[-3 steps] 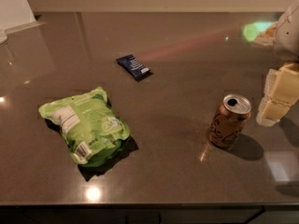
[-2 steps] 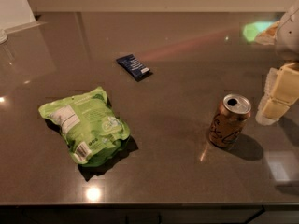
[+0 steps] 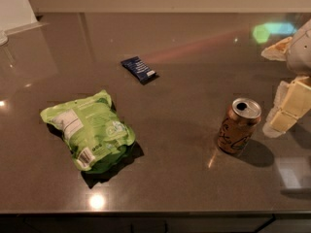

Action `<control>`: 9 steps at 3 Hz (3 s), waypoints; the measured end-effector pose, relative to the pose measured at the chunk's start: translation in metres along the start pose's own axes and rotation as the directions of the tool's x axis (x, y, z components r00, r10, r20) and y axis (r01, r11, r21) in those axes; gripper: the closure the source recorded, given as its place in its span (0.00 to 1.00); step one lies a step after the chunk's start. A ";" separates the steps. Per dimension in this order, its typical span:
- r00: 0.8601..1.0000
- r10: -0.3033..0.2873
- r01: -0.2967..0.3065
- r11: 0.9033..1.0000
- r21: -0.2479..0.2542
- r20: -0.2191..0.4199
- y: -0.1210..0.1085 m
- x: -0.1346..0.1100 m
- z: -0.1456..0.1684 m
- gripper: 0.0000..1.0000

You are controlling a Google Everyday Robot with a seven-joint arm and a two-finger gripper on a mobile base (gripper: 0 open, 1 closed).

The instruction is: Pick orange can

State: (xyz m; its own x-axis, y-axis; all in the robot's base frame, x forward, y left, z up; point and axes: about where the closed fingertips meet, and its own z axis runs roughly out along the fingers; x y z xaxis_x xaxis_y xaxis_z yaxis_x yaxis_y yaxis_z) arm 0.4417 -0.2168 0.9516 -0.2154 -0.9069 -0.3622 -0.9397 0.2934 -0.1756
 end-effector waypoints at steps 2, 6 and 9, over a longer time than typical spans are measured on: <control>0.990 0.009 0.001 0.997 -0.072 0.141 0.021 -0.005 0.021 0.00; 0.980 0.036 -0.016 0.995 -0.099 0.198 0.033 -0.002 0.049 0.15; 0.979 0.029 -0.009 0.995 -0.099 0.202 0.028 -0.009 0.041 0.85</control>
Offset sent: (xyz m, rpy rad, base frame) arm -0.0184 0.0242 -0.0288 0.2178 0.0312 0.0642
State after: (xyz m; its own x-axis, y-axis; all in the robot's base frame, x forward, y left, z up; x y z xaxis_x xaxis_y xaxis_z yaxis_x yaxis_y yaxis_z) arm 0.4277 -0.1882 0.9126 -0.1842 -0.8185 -0.5442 -0.9594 0.2700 -0.0812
